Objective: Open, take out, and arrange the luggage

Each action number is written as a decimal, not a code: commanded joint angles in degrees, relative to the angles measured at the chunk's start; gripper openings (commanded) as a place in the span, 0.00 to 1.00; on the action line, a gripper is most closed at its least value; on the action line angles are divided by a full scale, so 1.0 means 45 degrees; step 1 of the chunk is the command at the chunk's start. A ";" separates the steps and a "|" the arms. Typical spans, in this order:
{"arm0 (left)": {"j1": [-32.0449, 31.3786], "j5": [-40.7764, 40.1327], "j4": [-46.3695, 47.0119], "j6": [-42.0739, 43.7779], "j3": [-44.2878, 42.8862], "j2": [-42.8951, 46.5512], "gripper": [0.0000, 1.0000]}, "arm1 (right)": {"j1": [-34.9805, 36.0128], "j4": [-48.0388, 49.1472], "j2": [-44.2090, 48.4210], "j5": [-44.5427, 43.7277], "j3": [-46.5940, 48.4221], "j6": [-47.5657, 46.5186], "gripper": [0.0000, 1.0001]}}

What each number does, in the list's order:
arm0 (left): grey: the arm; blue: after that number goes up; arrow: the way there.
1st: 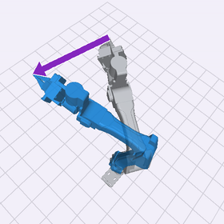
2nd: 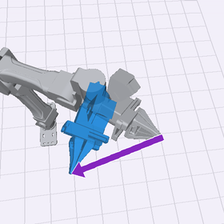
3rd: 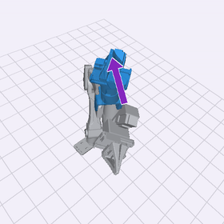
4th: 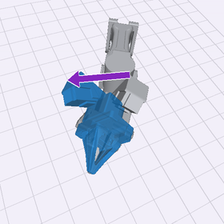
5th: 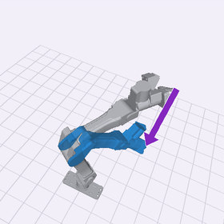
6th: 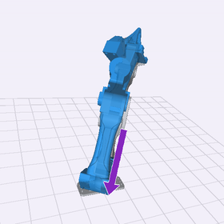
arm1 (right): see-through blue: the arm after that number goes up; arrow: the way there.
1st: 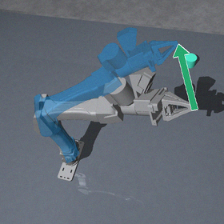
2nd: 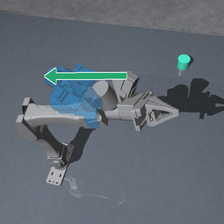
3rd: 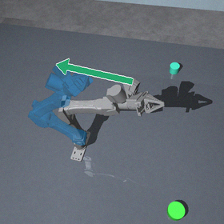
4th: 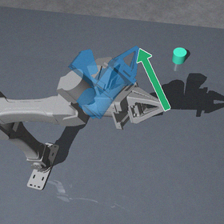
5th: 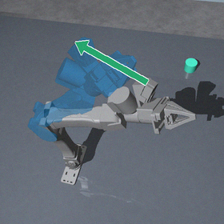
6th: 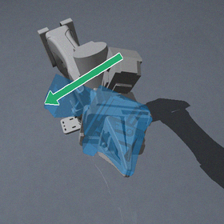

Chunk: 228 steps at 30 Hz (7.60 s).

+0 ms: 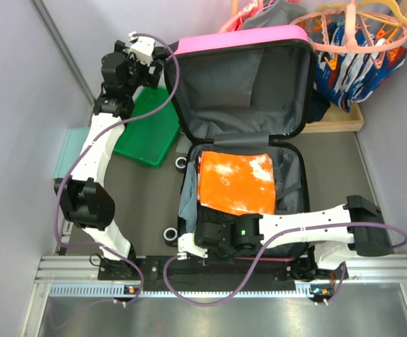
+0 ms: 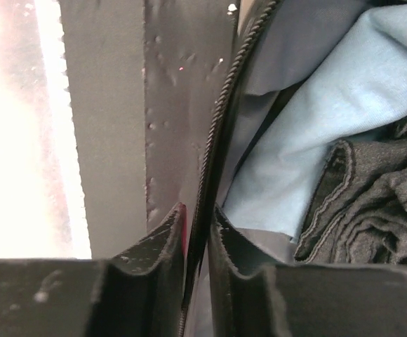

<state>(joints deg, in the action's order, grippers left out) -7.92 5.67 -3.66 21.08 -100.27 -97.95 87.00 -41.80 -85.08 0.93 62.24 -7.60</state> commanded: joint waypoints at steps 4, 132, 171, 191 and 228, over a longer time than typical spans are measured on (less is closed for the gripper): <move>0.0100 -0.1105 -0.0748 0.0922 -0.0492 0.0594 0.99 | 0.0705 -0.0672 0.1094 0.1572 0.0349 -0.0109 0.32; 0.2542 0.5789 -1.4558 1.1901 1.0975 0.6649 0.65 | -0.6087 0.2648 0.3984 -0.2180 -0.0295 0.1975 0.99; -0.6384 0.0480 -0.5906 -0.6716 0.5777 0.1982 0.66 | -1.4138 0.5792 0.1898 -0.0364 -0.4495 1.0731 0.89; -0.5856 0.2644 -0.6100 -0.6286 0.6580 0.1789 0.68 | -1.4119 0.6359 0.2421 0.0261 -0.4768 1.0028 0.28; -0.5759 0.3192 -0.7174 -0.4021 0.3396 0.3075 0.00 | -1.4119 0.4075 0.5664 0.0537 -0.2407 0.7235 0.00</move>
<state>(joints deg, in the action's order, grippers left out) -34.11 19.66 -38.22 0.86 -79.64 -87.39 23.57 -23.55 -62.26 1.85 46.11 26.94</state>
